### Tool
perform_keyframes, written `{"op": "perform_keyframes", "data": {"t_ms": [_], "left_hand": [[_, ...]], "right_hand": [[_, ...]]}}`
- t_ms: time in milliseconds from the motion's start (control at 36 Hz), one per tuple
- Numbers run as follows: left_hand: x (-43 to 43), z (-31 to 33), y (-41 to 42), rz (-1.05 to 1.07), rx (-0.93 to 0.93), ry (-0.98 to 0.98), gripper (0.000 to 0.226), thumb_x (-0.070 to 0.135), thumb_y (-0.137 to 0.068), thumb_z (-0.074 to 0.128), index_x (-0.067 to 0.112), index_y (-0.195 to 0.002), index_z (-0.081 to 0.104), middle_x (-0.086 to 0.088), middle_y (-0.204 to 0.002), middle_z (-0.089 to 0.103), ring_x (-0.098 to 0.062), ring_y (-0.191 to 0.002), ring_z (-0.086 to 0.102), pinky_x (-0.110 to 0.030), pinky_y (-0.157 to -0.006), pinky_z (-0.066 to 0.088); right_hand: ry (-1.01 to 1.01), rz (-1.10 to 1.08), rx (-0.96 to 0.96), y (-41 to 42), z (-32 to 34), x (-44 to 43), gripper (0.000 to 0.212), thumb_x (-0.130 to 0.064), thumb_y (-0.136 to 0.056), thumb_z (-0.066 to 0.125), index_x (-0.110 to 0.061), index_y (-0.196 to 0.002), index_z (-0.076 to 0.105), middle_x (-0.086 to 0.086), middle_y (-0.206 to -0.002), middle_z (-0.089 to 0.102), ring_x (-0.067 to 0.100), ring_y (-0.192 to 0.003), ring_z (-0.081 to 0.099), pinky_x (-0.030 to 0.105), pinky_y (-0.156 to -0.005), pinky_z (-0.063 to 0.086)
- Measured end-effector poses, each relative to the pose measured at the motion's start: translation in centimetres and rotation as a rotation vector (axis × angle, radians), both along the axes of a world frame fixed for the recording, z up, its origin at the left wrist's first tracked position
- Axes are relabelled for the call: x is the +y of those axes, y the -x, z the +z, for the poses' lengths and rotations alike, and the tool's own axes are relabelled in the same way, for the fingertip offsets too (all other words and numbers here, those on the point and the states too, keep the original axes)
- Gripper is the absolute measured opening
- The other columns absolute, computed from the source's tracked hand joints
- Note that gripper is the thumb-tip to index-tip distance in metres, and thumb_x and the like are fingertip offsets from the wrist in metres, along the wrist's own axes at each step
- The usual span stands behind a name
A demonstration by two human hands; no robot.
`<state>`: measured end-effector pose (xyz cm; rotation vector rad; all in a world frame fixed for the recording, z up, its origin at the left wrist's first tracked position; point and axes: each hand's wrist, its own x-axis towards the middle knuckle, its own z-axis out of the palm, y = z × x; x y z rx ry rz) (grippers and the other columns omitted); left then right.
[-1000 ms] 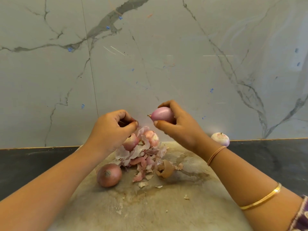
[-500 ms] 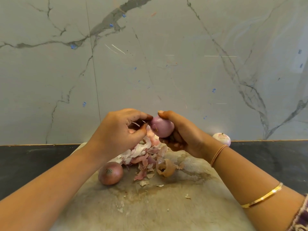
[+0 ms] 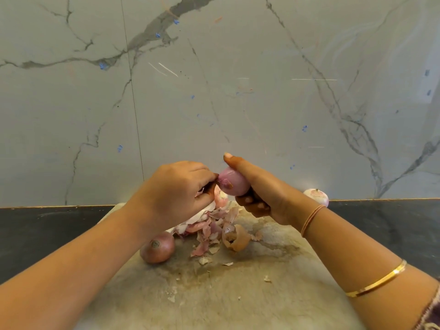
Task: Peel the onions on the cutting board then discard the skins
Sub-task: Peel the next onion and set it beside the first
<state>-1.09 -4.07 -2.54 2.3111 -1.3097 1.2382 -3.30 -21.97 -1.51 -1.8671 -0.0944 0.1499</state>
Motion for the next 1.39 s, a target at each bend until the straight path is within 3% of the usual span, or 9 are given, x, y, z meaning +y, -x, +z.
{"op": "perform_keyframes", "data": {"t_ms": [250,500,611,694,778,889,972,1194,1389], "left_hand": [[-0.5,-0.4,0.0,0.104,-0.044,-0.025,0.028,0.023,-0.082,0.044,0.008,-0.07,0.065,0.0,-0.057,0.054,-0.019,-0.048,0.049,-0.02,-0.047,0.028],[-0.2,-0.5,-0.3,0.081,0.041,-0.008,0.029,0.027,-0.079,0.044,0.01,-0.071,0.066,0.002,-0.058,0.056,-0.016,-0.051,0.051,-0.025,-0.044,0.035],[-0.2,-0.8,0.0,-0.017,0.348,0.156,0.031,0.035,-0.079,0.045,0.018,-0.079,0.072,0.007,-0.062,0.062,-0.011,-0.064,0.054,-0.021,-0.049,0.04],[-0.6,-1.0,-0.1,-0.076,0.65,0.397,0.016,0.019,-0.086,0.058,0.023,-0.08,0.072,0.005,-0.063,0.068,-0.009,-0.057,0.06,-0.022,-0.055,0.047],[-0.4,-0.8,-0.2,-0.117,0.78,0.57,0.022,0.01,-0.09,0.059,0.025,-0.077,0.069,0.007,-0.064,0.069,-0.011,-0.057,0.063,-0.03,-0.059,0.054],[-0.2,-0.4,0.1,-0.165,0.804,0.562,0.004,0.029,-0.084,0.067,0.028,-0.088,0.068,0.008,-0.08,0.072,-0.011,-0.071,0.069,-0.029,-0.067,0.058],[-0.4,-0.6,0.2,-0.18,0.839,0.489,0.047,0.047,-0.057,0.075,0.03,-0.098,0.061,0.008,-0.089,0.07,-0.007,-0.08,0.069,-0.02,-0.068,0.056],[-0.2,-0.6,-0.5,-0.148,0.763,0.607,0.024,0.006,-0.076,0.075,0.027,-0.083,0.07,0.009,-0.079,0.073,-0.006,-0.078,0.069,-0.02,-0.077,0.055],[0.4,-0.8,-1.0,0.081,0.682,0.429,0.012,0.017,-0.082,0.072,0.027,-0.089,0.074,0.018,-0.084,0.068,0.0,-0.081,0.064,-0.003,-0.068,0.043]], "right_hand": [[0.02,-0.013,0.044,0.2,-0.1,0.2,0.054,-0.066,-0.087,0.047,-0.015,-0.072,0.053,-0.003,-0.051,0.036,0.008,-0.042,0.024,0.017,-0.04,0.022],[0.072,-0.006,-0.022,0.2,0.0,0.4,0.05,-0.06,-0.091,0.045,-0.014,-0.073,0.052,-0.002,-0.052,0.035,0.009,-0.042,0.025,0.018,-0.039,0.022],[0.178,0.014,-0.232,0.1,-0.1,0.0,0.032,-0.041,-0.095,0.047,-0.013,-0.08,0.05,-0.001,-0.059,0.04,0.008,-0.043,0.03,0.019,-0.042,0.024],[0.163,0.076,-0.382,0.0,-0.2,-0.1,0.019,-0.036,-0.09,0.057,-0.017,-0.088,0.053,-0.001,-0.073,0.05,0.008,-0.052,0.039,0.017,-0.045,0.032],[0.154,0.107,-0.451,-0.2,-0.4,-0.1,0.032,-0.042,-0.076,0.047,-0.02,-0.099,0.053,-0.001,-0.084,0.054,0.008,-0.059,0.044,0.015,-0.046,0.036],[0.153,0.062,-0.467,-0.8,-0.9,-0.5,0.028,-0.042,-0.088,0.051,-0.02,-0.106,0.053,-0.001,-0.09,0.055,0.008,-0.065,0.046,0.013,-0.048,0.037],[0.172,0.052,-0.435,-1.1,-1.2,-0.4,0.025,-0.035,-0.099,0.047,-0.014,-0.111,0.053,0.004,-0.09,0.056,0.012,-0.066,0.045,0.02,-0.052,0.037],[0.022,0.06,-0.299,-1.3,-1.0,-0.7,0.025,-0.036,-0.099,0.045,-0.014,-0.106,0.052,0.011,-0.084,0.059,0.014,-0.059,0.042,0.025,-0.053,0.037],[-0.084,0.052,-0.285,-1.5,-0.4,-1.7,0.022,-0.02,-0.094,0.058,-0.022,-0.116,0.055,0.015,-0.11,0.055,0.021,-0.074,0.052,0.023,-0.063,0.047]]}}
